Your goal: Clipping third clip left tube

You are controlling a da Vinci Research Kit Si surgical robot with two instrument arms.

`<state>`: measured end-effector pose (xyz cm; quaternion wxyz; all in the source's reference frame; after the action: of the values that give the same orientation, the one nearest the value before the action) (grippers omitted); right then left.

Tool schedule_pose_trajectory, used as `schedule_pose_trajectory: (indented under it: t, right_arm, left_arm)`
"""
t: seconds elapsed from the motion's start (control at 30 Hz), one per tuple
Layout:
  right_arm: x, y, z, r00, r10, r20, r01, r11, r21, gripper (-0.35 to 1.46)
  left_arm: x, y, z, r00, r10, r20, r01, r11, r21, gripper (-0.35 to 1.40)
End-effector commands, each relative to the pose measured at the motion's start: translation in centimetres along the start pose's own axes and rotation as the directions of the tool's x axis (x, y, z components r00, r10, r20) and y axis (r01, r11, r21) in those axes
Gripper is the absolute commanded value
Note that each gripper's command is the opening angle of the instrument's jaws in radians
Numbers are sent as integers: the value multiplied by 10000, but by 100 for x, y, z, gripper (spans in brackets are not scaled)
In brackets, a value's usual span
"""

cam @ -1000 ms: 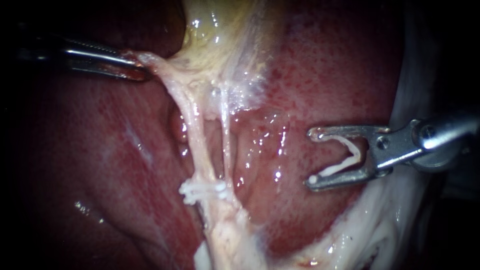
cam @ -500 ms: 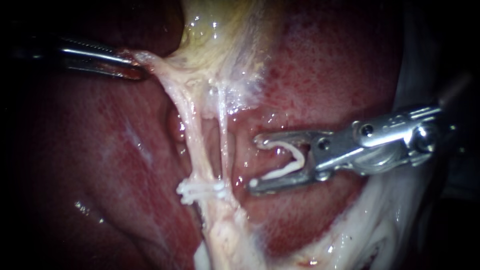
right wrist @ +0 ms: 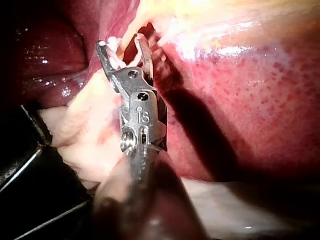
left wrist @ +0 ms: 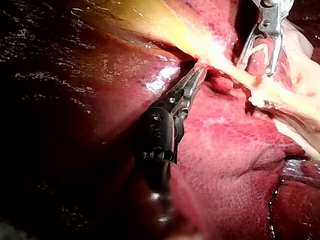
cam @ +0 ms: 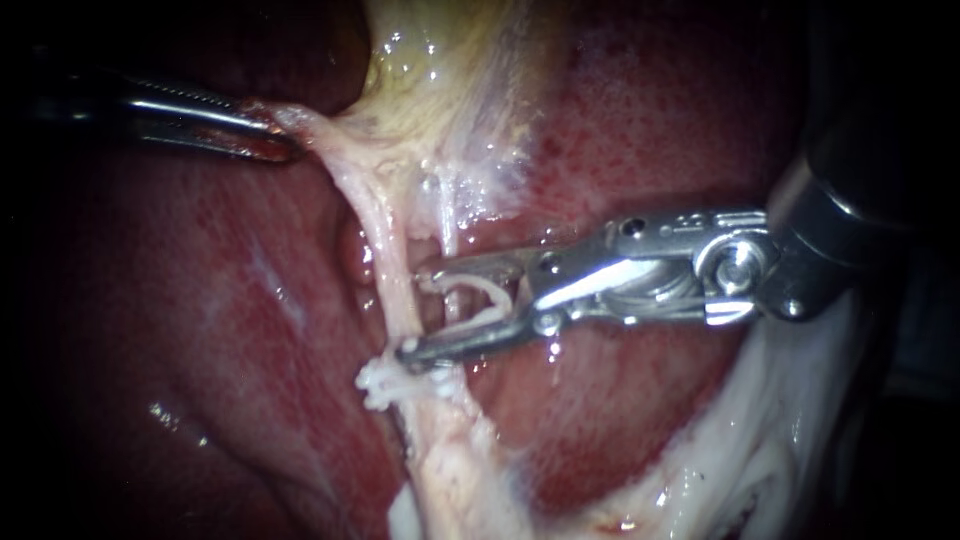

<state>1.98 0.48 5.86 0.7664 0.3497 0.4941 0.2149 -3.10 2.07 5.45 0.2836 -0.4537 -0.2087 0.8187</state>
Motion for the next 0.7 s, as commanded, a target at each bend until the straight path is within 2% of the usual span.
schedule_pose_trajectory:
  t: [0.03,0.33,0.57,0.7]
  right_arm:
    - [-3,3,-1,10000,67,39,-67,10000,34,49]
    - [-25,14,11,9994,316,128,-318,9994,142,49]
    - [-31,18,25,9990,366,241,-377,9982,472,48]
    - [-30,19,35,9988,484,15,-484,9965,681,49]
  left_arm:
    - [0,-1,0,10000,4,-3,-4,10000,3,-35]
    - [-3,-3,2,10000,17,-3,-17,10000,10,-35]
    - [-4,-3,3,10000,18,-33,-18,10000,16,-35]
    - [-4,-3,3,10000,18,-33,-18,10000,16,-35]
